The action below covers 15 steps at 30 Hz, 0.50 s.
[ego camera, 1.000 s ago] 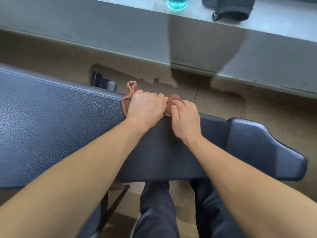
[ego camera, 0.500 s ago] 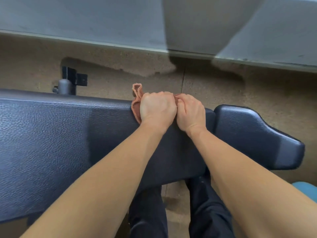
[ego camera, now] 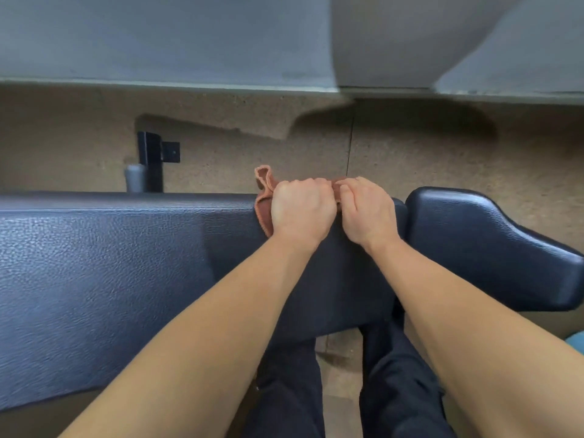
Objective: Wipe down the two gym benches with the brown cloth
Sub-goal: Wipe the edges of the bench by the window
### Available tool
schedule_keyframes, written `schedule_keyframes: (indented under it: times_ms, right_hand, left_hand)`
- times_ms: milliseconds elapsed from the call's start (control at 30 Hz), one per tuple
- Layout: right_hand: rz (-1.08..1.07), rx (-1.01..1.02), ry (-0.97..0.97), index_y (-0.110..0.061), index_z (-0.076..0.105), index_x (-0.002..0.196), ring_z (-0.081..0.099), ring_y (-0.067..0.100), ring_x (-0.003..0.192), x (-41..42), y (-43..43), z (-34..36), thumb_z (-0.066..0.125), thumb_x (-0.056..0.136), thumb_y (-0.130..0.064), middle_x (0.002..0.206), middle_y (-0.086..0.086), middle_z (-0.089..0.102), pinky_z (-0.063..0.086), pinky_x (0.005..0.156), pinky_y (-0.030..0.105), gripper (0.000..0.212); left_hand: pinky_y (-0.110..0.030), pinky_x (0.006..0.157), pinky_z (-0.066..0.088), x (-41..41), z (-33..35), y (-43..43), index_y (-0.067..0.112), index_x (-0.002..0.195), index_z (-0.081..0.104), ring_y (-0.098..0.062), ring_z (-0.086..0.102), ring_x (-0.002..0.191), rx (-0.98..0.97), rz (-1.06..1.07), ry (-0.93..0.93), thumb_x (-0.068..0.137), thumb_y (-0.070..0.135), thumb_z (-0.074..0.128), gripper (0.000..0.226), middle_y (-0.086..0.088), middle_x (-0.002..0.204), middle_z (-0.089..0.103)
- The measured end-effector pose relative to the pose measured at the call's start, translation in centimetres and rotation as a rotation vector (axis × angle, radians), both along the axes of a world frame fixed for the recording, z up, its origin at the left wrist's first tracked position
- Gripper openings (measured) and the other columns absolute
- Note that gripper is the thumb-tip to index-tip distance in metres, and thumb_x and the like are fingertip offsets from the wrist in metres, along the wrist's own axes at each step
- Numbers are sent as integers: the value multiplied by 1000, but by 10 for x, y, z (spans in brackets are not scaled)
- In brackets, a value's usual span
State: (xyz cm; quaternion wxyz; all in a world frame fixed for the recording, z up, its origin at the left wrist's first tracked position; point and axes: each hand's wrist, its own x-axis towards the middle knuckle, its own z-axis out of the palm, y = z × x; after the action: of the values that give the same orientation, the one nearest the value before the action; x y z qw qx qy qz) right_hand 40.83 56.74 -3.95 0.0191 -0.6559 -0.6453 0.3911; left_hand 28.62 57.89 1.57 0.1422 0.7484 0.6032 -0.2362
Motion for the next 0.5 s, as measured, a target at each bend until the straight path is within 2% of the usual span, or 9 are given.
schedule_keyframes:
  times_ms: [200, 300, 400, 500]
  right_hand:
    - [-95, -66, -148, -20, 70, 112, 63, 28, 105, 64, 5, -46, 29, 103, -30, 114, 6, 70, 46, 89, 39, 43]
    - [-174, -110, -153, -20, 70, 105, 62, 26, 103, 72, 3, -53, 29, 102, -29, 110, 6, 70, 47, 88, 39, 42]
    - [-191, -90, -126, -13, 72, 107, 60, 30, 104, 54, 0, -26, 33, 102, -22, 110, 11, 68, 42, 89, 39, 40]
    - [-70, -4, -53, -4, 73, 103, 60, 34, 103, 17, -1, 17, 35, 99, -14, 106, 16, 70, 39, 93, 41, 39]
  left_hand:
    - [-35, 62, 36, 74, -41, 16, 17, 100, 66, -26, 67, 86, -95, -6, -96, 95, 12, 43, 23, -3, 96, 70]
    - [-35, 62, 35, 81, -47, 19, 17, 100, 66, -27, 67, 87, -108, -64, -124, 96, 12, 42, 25, -3, 97, 70]
    - [-33, 59, 34, 55, -32, 14, 20, 94, 66, -27, 69, 82, -84, -90, -137, 97, 19, 42, 25, -3, 92, 71]
    - [-32, 57, 32, 16, -10, 10, 19, 97, 65, -30, 70, 78, -67, -115, -89, 100, 26, 41, 26, -4, 88, 72]
